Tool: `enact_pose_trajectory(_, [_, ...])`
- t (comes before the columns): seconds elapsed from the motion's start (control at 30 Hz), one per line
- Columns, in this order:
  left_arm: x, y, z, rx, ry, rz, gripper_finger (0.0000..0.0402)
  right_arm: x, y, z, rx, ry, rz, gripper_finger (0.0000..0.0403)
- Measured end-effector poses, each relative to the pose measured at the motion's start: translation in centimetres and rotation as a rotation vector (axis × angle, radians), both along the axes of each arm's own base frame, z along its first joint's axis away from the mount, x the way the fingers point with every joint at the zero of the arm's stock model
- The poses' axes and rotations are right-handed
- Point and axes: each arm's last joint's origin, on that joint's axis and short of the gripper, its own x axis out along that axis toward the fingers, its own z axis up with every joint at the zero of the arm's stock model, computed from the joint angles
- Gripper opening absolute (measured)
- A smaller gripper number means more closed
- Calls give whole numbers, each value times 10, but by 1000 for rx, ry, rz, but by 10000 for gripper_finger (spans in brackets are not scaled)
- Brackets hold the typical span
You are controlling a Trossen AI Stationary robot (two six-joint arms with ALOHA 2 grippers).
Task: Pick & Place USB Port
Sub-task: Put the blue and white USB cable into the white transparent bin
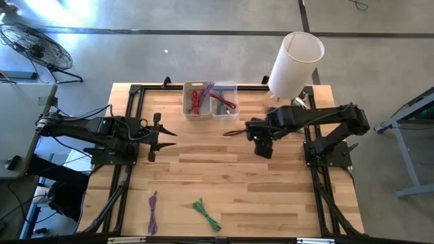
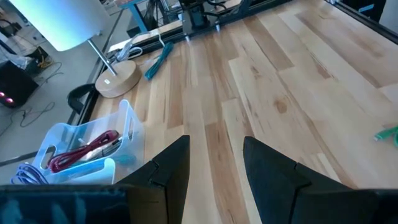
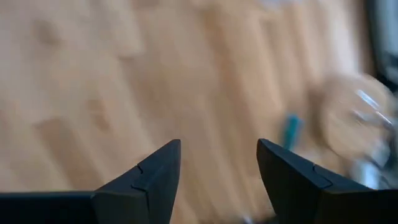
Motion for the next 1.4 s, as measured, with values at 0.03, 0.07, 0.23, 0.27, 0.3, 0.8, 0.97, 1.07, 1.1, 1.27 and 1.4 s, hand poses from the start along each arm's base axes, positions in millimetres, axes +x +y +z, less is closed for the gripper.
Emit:
enact_pose_trajectory(0.03, [0,0,0,0,0,0,147,-4,-1,0,-40,26,-37,204])
enact_pose_trajectory(0.07, [0,0,0,-3,-1,1,147,-8,-3,0,-83,55,-79,204])
enact_pose_trajectory(0.23, [0,0,0,-43,-2,16,147,-15,-19,-8,-104,62,-256,204])
enact_pose_trajectory(0.27, [0,0,0,-50,-3,17,147,-18,-23,-13,-90,78,-313,204])
enact_pose_trajectory(0.3, [0,0,0,-56,-2,11,147,-20,-26,-20,-66,112,-370,204])
enact_pose_trajectory(0.8, [0,-2,0,-96,2,-36,146,-63,-49,-123,-10,494,-410,205])
enact_pose_trajectory(0.97, [0,-2,0,-96,1,-36,146,-61,-59,-136,24,436,-384,205])
enact_pose_trajectory(1.07, [0,-2,0,-97,1,-35,146,-62,-68,-139,37,419,-396,210])
enact_pose_trajectory(1.1, [0,-2,0,-98,2,-35,146,-63,-71,-140,40,419,-404,215])
enact_pose_trajectory(1.27, [0,-2,0,-102,2,-38,146,-67,-83,-140,43,423,-449,246])
enact_pose_trajectory(1.4, [0,-2,0,-115,2,-37,146,-68,-91,-140,54,423,-441,263])
